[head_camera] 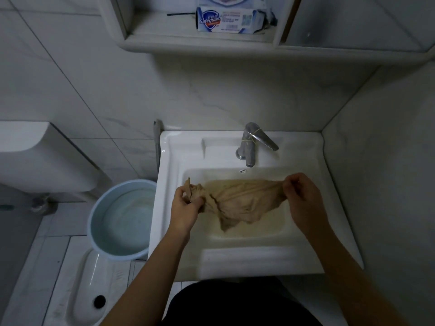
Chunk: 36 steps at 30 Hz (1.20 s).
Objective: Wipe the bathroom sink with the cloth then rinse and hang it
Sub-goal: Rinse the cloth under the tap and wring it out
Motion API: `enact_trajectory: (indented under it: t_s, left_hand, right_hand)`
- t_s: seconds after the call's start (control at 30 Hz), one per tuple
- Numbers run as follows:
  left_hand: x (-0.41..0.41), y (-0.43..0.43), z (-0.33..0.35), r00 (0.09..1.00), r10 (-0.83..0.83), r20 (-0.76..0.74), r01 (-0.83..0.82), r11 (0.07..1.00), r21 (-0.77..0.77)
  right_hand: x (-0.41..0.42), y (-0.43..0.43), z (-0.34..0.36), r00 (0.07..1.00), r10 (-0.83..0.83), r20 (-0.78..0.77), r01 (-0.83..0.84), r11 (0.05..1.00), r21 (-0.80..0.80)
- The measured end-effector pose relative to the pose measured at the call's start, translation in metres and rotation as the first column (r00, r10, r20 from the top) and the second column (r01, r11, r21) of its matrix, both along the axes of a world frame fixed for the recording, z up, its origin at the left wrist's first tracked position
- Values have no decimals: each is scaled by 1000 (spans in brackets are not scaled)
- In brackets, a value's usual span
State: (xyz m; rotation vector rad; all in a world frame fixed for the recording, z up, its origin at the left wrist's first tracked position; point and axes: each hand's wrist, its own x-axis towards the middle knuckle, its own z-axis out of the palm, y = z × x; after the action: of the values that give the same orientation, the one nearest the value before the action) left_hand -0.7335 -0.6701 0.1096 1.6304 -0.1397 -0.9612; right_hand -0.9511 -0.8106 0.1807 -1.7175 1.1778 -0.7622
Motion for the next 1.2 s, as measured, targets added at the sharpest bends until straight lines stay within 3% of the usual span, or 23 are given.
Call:
enact_trajectory:
  t_s: [0.1,0.33,0.43,0.5,0.63,0.77,0.9,0.97,1.03,1.13,1.2]
  left_hand:
    - [5,-4,4,999,24,-24,-25,1000,-18]
    - [1,-17,5,996,-57,-63,63,992,108]
    - [-3,-22,12,983,-182,23,176,970,165]
    - [-9,-29,27,928,-343,144,321,935,151]
    - [-18,-57,68,728,-682,67,683,730,7]
    - [-12,-65,75,629,-766,132,776,628,-55]
    - [-2,-67,71,734,-624,269,651,759,-18]
    - [3,-69,71,724,-553,413,588,807,51]
    - [9,-69,76,703,-492,514,541,838,63]
    - [20,-69,88,658,-410,632,506,862,32]
    - [27,-67,89,622,-462,632,541,837,80]
  right_hand:
    - [6,-2,19,995,-24,101,29,999,-42]
    - [36,-3,15,977,-105,184,32,932,362]
    - [42,-4,26,974,-49,221,-55,897,439]
    - [45,-7,33,968,16,252,-135,876,463]
    - [49,-11,46,962,192,193,-256,876,409]
    - [39,-22,63,976,214,50,-219,938,269]
    - [15,-37,60,924,325,-202,-289,939,188]
    - [5,-41,46,772,434,-465,-396,900,183]
    - [1,-41,36,647,474,-598,-443,871,212]
    - [0,-46,42,780,386,-493,-418,907,48]
    - [1,-48,49,887,281,-367,-340,935,-105]
